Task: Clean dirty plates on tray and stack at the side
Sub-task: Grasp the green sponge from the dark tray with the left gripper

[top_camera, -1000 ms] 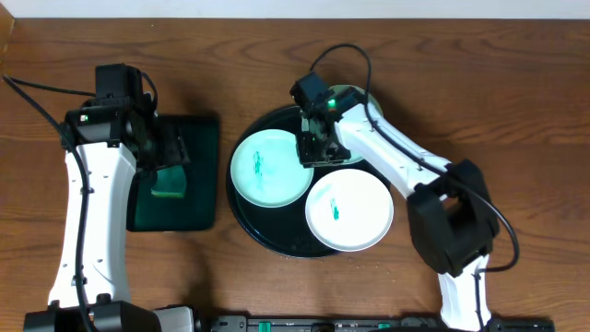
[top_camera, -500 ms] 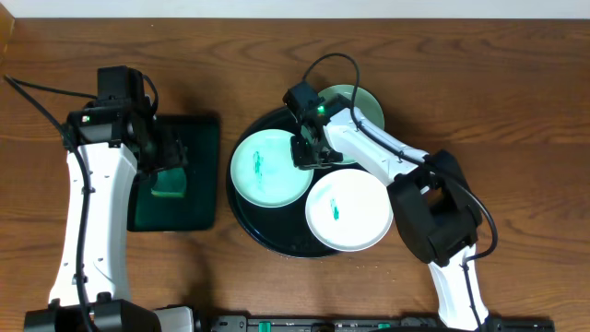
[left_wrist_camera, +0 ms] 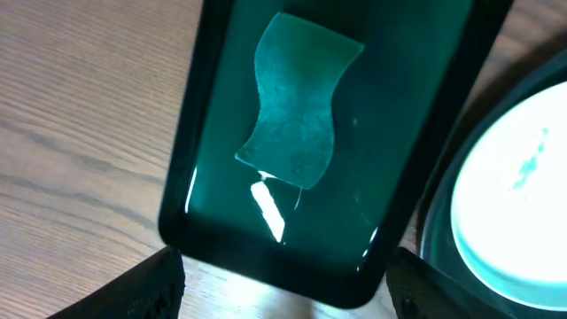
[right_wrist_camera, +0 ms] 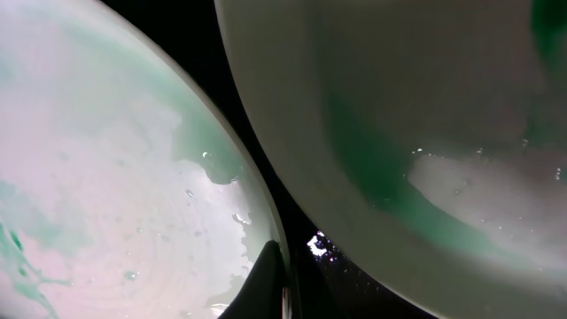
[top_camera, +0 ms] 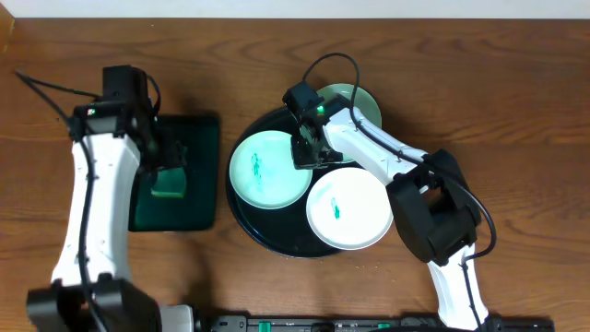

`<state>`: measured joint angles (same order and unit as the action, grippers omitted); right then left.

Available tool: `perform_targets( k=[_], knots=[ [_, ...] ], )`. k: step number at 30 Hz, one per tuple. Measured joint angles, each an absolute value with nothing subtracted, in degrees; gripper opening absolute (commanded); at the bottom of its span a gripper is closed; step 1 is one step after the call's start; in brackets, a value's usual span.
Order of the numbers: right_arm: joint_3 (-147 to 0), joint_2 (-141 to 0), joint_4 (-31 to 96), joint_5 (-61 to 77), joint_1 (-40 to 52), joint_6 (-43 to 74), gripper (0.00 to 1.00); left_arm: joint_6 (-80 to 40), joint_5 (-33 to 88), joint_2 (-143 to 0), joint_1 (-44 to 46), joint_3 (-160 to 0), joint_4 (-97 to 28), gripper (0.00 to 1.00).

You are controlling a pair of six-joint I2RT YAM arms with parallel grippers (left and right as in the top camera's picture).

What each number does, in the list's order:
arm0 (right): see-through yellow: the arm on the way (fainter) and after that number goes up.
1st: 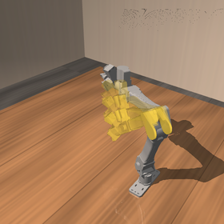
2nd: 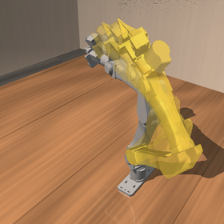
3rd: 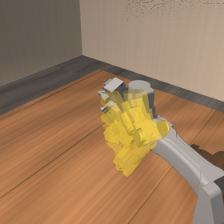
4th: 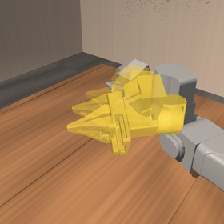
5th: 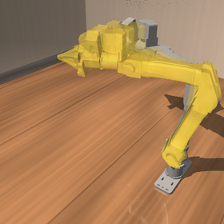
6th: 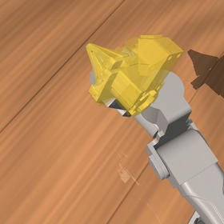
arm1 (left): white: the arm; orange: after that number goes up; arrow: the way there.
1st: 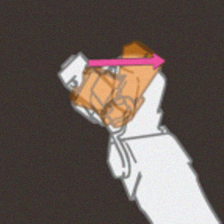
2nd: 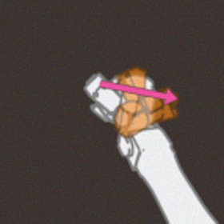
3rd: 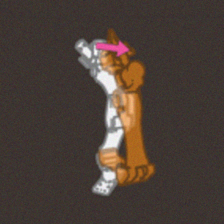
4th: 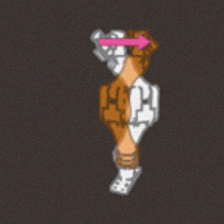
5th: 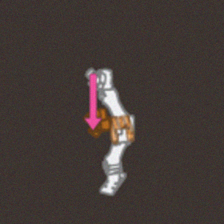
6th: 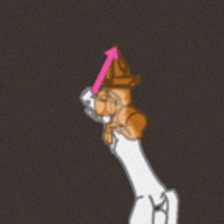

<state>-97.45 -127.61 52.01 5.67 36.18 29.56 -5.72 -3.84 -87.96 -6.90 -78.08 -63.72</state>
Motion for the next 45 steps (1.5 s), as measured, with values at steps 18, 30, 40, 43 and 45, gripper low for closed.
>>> perform_targets(
  k=[18,30,40,43,45],
  knots=[
    [-97.5,-127.7,51.8,5.5,36.2,29.5,0.04,2.1,0.1,-110.6,-14.0,-77.3,-52.7,0.68],
    [-97.5,-128.1,51.1,5.5,36.2,29.5,0.07,5.9,4.3,-111.3,-14.1,-77.3,-50.5,0.58],
    [-97.5,-128.1,51.1,5.5,36.2,29.5,0.07,6.0,5.2,-111.3,-14.1,-75.9,-48.2,0.49],
    [-97.5,-128.1,51.1,5.5,36.2,29.5,0.07,5.8,5.3,-111.3,-14.1,-74.5,-47.1,0.4],
    [-97.5,-128.1,51.1,5.5,36.2,29.5,0.07,5.8,5.3,-111.3,-14.1,-74.3,-46.7,0.26]
  ],
)
